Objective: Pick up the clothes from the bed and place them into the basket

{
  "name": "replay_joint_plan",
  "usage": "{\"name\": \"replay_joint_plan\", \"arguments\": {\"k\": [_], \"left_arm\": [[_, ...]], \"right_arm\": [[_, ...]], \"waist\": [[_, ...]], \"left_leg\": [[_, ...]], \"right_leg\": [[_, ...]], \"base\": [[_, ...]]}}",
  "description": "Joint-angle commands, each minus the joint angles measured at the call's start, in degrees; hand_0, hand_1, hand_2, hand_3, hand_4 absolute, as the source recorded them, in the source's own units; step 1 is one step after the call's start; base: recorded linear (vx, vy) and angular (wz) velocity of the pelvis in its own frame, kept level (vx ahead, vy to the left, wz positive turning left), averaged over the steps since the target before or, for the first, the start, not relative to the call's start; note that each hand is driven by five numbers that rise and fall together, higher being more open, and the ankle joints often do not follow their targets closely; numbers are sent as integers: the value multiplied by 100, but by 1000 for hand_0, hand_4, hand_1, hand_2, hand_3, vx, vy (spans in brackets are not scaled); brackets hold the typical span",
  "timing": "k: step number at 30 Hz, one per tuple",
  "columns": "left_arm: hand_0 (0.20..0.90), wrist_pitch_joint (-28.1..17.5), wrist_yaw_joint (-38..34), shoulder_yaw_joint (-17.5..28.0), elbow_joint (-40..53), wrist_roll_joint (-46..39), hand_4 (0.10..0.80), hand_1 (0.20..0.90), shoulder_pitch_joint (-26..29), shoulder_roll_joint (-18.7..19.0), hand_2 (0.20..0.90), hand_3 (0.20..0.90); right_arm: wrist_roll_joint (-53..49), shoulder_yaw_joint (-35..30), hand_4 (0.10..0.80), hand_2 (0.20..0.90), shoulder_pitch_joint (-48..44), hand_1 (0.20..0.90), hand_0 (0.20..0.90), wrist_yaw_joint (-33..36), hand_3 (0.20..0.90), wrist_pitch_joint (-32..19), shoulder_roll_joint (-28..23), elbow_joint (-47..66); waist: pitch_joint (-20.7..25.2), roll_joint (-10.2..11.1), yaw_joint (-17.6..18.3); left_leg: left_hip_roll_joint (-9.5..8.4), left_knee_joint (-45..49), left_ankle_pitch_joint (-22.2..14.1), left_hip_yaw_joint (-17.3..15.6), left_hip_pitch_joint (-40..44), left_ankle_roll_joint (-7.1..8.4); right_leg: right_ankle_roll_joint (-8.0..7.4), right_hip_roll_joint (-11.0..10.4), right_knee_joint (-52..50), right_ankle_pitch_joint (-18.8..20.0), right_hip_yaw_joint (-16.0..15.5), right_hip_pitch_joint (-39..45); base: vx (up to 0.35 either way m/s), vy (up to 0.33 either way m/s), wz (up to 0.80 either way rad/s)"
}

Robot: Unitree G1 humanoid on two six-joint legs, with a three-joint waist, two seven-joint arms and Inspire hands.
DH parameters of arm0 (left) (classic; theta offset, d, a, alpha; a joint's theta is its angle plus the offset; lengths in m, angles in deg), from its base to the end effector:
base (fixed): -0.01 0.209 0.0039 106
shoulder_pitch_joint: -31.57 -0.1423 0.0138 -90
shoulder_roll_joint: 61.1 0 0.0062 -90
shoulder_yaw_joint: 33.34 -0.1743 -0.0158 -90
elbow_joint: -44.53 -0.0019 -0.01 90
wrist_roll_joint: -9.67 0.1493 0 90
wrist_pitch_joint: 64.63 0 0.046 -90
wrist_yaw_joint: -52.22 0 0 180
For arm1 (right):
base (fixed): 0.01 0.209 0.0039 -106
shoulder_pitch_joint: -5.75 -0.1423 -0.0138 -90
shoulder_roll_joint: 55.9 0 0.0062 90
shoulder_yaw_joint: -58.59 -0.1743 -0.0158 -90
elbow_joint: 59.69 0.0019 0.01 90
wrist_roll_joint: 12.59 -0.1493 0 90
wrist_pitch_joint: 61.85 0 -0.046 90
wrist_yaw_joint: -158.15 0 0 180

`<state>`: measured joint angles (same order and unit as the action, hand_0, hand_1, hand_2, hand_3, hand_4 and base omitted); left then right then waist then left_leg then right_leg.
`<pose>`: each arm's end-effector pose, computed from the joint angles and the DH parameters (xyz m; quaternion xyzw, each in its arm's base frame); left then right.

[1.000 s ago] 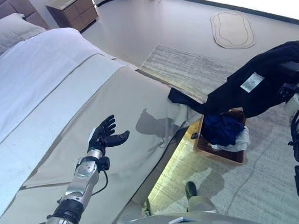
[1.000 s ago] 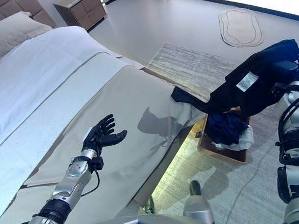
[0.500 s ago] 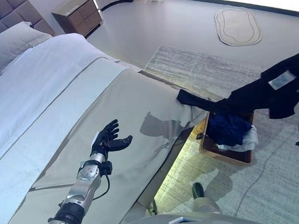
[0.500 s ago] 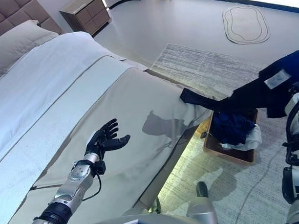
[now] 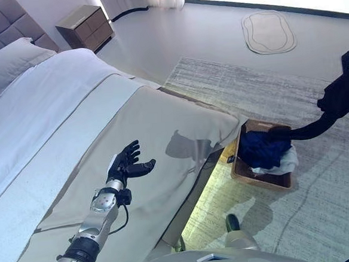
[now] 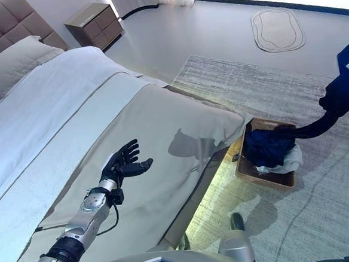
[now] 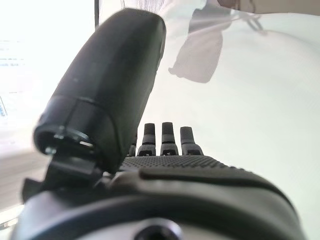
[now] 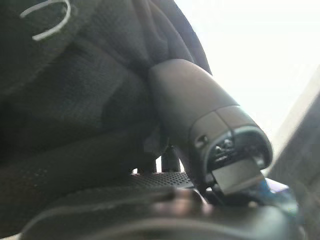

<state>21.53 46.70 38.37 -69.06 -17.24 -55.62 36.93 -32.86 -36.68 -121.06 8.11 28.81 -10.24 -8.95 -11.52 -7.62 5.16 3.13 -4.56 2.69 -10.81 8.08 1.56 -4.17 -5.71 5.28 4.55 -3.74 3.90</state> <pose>0.2004 0.1970 -0.0134 0.0184 0.1928 -0.0132 0.9810 0.2616 -0.3794 0.2366 -0.2072 -0.1331 -0.4877 0.8376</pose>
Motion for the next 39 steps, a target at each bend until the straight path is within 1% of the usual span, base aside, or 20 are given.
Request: {"name": "replay_joint_plan", "arguments": {"k": [1, 2, 6, 12, 17, 18, 21, 25, 28, 31, 37, 38, 39], "left_arm": [[900, -428, 64, 102, -33, 178, 800, 900, 302, 221, 900, 900], [900, -415, 88, 127, -36, 207, 800, 900, 302, 204, 900, 900], [900, -433, 101, 146, -97, 254, 800, 900, 360, 124, 900, 900], [900, -468, 110, 188, -97, 272, 800, 900, 339, 92, 900, 900], [900, -465, 97, 212, -107, 256, 800, 900, 367, 97, 900, 900], [900, -469, 97, 211, -109, 257, 800, 900, 367, 97, 900, 900], [900, -437, 32, 186, -11, 253, 800, 900, 360, 114, 900, 900], [900, -451, 18, 149, 26, 220, 800, 900, 398, 122, 900, 900], [900, -462, 37, 143, 30, 208, 800, 900, 436, 112, 900, 900], [900, -443, 23, 140, 85, 185, 800, 900, 437, 96, 900, 900], [900, -450, 80, 173, 105, 232, 800, 900, 400, 83, 900, 900], [900, -445, 77, 170, 115, 230, 800, 900, 397, 84, 900, 900], [900, -423, 63, 170, 145, 222, 800, 900, 401, 88, 900, 900]], "right_arm": [[237, 336, 100, 300, -452, 300, 300, -544, 200, -607, -116, 371], [199, 372, 100, 300, -400, 300, 300, -784, 200, -563, -19, 382], [321, 552, 100, 300, -341, 300, 300, -1147, 200, -536, 295, 294], [344, 583, 100, 300, -219, 300, 300, -1287, 200, -325, 468, 282], [463, 523, 100, 300, 13, 300, 300, -1134, 200, 59, 581, 71], [440, 521, 100, 300, 26, 300, 300, -1108, 200, 78, 585, 51], [332, 378, 100, 300, 126, 300, 300, -724, 200, 217, 735, -214], [414, 352, 100, 300, 156, 300, 300, -571, 200, 322, 783, -378], [410, 384, 100, 300, 175, 300, 300, -639, 200, 271, 775, -456], [395, 452, 100, 300, 228, 300, 300, -877, 200, 198, 779, -419], [460, 501, 100, 300, 344, 300, 300, -1002, 200, 221, 782, -293], [464, 505, 155, 347, 349, 347, 347, -1021, 255, 228, 787, -286], [441, 506, 328, 495, 354, 495, 495, -1023, 428, 262, 782, -270]], "waist": [[526, 590, -128], [515, 592, -131], [468, 559, -153], [409, 528, -167], [373, 528, -158], [371, 529, -159], [325, 512, -169], [248, 443, -178], [198, 401, -173], [165, 361, -157], [128, 331, -145], [127, 326, -146], [123, 318, -145]], "left_leg": [[148, 341, -551, 303, -52, 341], [152, 339, -547, 304, -48, 340], [156, 331, -537, 298, -43, 339], [139, 291, -511, 302, -42, 337], [126, 265, -499, 284, -59, 324], [128, 264, -499, 281, -58, 323], [142, 264, -491, 266, -64, 315], [139, 288, -485, 261, -99, 315], [123, 296, -479, 267, -123, 317], [111, 295, -472, 269, -137, 325], [98, 264, -460, 262, -150, 325], [95, 262, -459, 264, -153, 325], [91, 260, -460, 266, -157, 329]], "right_leg": [[95, 159, -235, -442, -207, 68], [103, 162, -232, -436, -207, 67], [112, 149, -211, -415, -231, 61], [107, 132, -178, -385, -263, 64], [95, 131, -166, -365, -265, 30], [95, 131, -166, -364, -263, 29], [100, 137, -177, -361, -262, 10], [101, 125, -209, -360, -265, -36], [100, 115, -213, -347, -260, -62], [105, 102, -214, -346, -251, -81], [101, 91, -208, -348, -246, -98], [101, 88, -207, -347, -247, -101], [100, 88, -207, -347, -248, -110]], "base": [[-6, -6, -3], [0, 0, 0], [0, 0, 0], [-2, 1, 1], [0, 0, 0], [0, 0, 0], [0, 0, 0], [-35, 9, -2], [-10, 5, 0], [0, 0, 0], [0, 0, 0], [0, 0, 0], [0, 0, 0]]}}
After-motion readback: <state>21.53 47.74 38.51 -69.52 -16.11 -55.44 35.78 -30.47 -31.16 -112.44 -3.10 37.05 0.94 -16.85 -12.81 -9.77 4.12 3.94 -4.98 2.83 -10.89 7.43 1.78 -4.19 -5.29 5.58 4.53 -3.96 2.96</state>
